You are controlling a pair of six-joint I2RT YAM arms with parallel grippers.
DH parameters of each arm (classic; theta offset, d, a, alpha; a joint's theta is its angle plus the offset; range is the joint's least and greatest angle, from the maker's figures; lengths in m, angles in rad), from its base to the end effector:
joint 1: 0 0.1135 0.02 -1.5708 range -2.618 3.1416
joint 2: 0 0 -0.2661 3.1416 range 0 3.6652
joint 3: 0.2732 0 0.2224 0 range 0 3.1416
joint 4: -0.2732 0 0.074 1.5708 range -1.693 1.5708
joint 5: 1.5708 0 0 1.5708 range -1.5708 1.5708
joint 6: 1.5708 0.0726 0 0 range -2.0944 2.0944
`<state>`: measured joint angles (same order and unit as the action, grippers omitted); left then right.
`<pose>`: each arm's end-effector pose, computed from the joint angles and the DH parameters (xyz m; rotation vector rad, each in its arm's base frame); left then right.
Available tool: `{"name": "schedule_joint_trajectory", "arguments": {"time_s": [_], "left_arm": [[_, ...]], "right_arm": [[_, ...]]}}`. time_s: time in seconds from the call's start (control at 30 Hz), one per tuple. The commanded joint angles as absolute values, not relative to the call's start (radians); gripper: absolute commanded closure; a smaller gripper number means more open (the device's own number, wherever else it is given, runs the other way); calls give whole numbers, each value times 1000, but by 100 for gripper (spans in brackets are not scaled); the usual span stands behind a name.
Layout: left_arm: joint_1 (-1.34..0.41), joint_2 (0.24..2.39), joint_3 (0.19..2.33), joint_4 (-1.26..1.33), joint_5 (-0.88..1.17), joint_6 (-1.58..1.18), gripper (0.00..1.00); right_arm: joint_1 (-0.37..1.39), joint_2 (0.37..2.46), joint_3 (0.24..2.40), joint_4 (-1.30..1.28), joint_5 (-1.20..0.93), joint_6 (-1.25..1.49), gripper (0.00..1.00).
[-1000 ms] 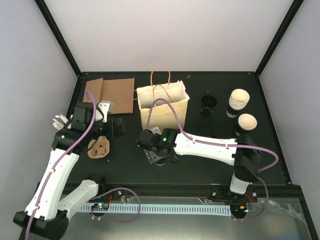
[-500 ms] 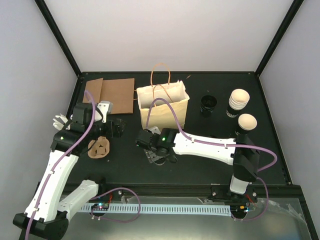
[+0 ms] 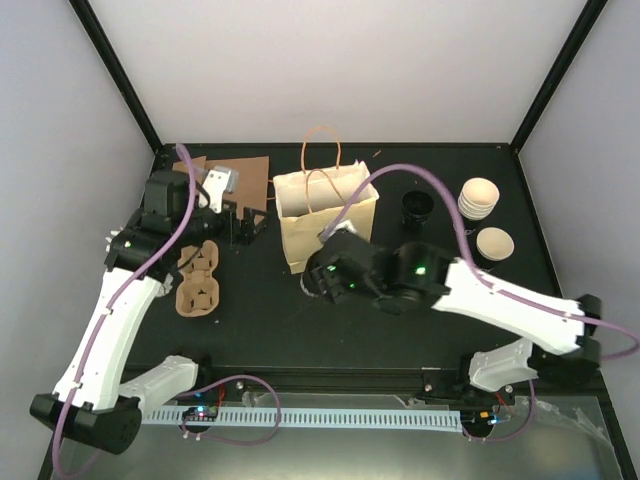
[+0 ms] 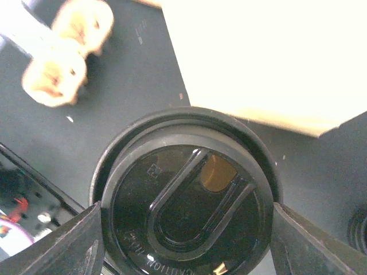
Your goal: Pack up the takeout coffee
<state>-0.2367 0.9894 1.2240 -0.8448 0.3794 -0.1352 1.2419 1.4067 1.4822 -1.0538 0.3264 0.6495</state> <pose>0.1727 -0.0693 0.3630 0.3296 2.1741 -0.6236 0.1077 0.2435 0.3336 -0.6124 2.4394 0.3797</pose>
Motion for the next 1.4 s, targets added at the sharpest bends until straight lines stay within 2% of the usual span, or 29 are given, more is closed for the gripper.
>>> {"name": "schedule_joint_trajectory", "arguments": {"time_s": [0.0,0.23,0.33,0.47,0.67,0.83,0.97,1.13,1.37], "left_arm": [[-232,1049,1301,-709,520,-40,1],[-238,1208,1406,-662,519,33,3],[-238,1260,1423,-619,591,95,5],[-238,1335,1460,-575,571,133,7],[-238,1469,1529,-644,702,259,15],[-240,1559,1607,-737,636,360,30],[-239,1590,1630,-758,635,396,36],[-240,1603,1625,-733,661,440,40],[-242,1665,1695,-782,689,506,51]], "right_arm": [[1182,1301,1579,-1089,353,589,27],[1038,1247,1800,-1150,354,480,29],[990,1262,1890,-1159,378,426,28],[913,1319,1979,-1186,430,383,29],[833,1391,1968,-1112,431,350,33],[805,1487,1986,-1097,361,323,35],[804,1550,2012,-1135,282,312,36],[803,1539,1960,-1133,177,307,36],[803,1496,1881,-1139,59,308,37]]}}
